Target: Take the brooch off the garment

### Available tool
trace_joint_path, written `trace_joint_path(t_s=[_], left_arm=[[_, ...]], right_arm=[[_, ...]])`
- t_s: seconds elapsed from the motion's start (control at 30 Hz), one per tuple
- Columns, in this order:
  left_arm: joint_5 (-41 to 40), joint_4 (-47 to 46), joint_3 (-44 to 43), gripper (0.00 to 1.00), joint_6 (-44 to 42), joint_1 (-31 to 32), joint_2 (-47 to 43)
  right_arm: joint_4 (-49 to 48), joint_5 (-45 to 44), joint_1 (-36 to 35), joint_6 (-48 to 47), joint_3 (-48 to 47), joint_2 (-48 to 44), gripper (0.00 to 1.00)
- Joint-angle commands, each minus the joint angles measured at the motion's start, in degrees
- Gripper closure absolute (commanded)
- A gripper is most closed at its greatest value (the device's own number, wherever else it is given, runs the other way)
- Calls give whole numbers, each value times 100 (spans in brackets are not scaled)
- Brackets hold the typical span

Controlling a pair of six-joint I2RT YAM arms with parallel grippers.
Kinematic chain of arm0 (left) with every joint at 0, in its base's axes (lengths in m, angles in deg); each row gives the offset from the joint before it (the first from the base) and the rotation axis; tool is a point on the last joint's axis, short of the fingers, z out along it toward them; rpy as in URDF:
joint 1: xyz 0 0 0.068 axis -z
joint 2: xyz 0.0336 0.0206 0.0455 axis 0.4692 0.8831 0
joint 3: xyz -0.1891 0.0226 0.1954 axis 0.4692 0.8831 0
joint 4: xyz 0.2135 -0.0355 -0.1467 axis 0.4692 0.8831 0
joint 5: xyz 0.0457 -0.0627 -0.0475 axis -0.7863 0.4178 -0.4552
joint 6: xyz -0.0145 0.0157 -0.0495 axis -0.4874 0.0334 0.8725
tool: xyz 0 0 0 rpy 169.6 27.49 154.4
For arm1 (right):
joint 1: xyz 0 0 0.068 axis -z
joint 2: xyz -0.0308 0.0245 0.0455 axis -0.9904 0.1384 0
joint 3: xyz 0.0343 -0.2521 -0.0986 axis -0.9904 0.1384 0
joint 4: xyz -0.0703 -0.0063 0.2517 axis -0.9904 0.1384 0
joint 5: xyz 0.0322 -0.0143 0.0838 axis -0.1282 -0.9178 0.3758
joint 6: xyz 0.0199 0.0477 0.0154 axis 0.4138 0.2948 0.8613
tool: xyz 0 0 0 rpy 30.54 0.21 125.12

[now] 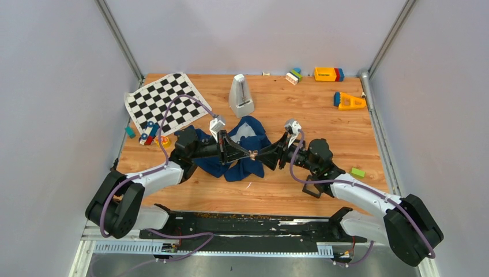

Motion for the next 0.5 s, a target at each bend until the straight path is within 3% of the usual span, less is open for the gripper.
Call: trace_joint_path(t_s=[0.0,0.47], left_arm=[[122,-274,-119,100,20,55,21],[197,-274,-163,100,-21,150,63]], right_arm=[[-318,129,24,121,-144,66,54],[-311,122,23,180,-169,119,57]])
